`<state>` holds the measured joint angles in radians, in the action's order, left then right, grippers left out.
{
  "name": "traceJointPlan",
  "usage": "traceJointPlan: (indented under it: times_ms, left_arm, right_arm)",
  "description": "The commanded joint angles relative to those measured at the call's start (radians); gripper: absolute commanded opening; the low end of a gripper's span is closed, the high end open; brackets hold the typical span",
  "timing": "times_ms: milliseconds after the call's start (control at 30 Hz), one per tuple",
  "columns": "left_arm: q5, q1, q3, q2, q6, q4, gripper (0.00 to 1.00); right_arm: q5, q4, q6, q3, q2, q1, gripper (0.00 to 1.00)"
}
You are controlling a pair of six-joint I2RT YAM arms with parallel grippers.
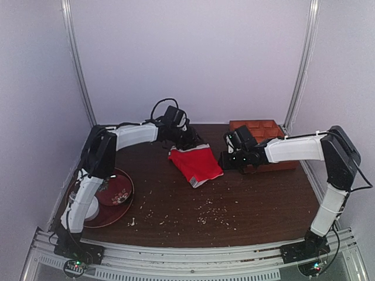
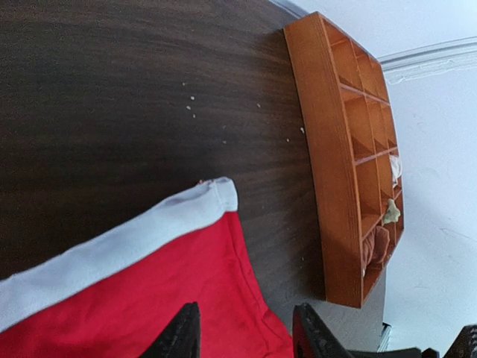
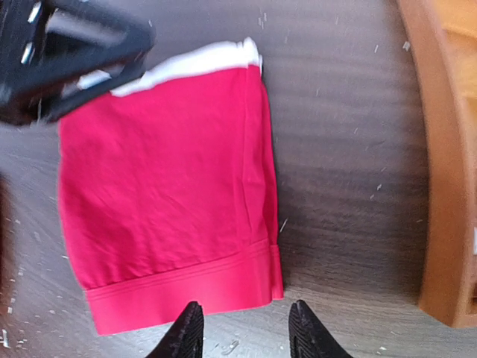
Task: Roll the underwear
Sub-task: Fold the underwear at the center of the board, then smooth out the underwear at the center of the board.
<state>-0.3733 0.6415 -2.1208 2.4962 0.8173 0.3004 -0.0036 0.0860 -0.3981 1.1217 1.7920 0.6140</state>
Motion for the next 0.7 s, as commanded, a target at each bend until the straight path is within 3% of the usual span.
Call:
traceJointPlan:
  times_ms: [0,333,667]
  left_arm:
    - [0.006,-0.007,0.162,-0.202,-0.062,-0.009,0.42]
    - [-0.039,0.036,0.549,-0.415,-0.065,-0.021,0.21]
    - [-0.078,0.104,0.600,-0.391,-0.047,-0.078,0.15]
  right_arm:
    - [0.029,0.022,-0.005,-0.025,-0.064,-0.005,0.38]
    - [-0.014,-0.003,-0.042,-0.058,-0.070,-0.005,0.35]
    - [-0.033,-0.007,-0.060,-0.104,-0.097,-0.003,0.35]
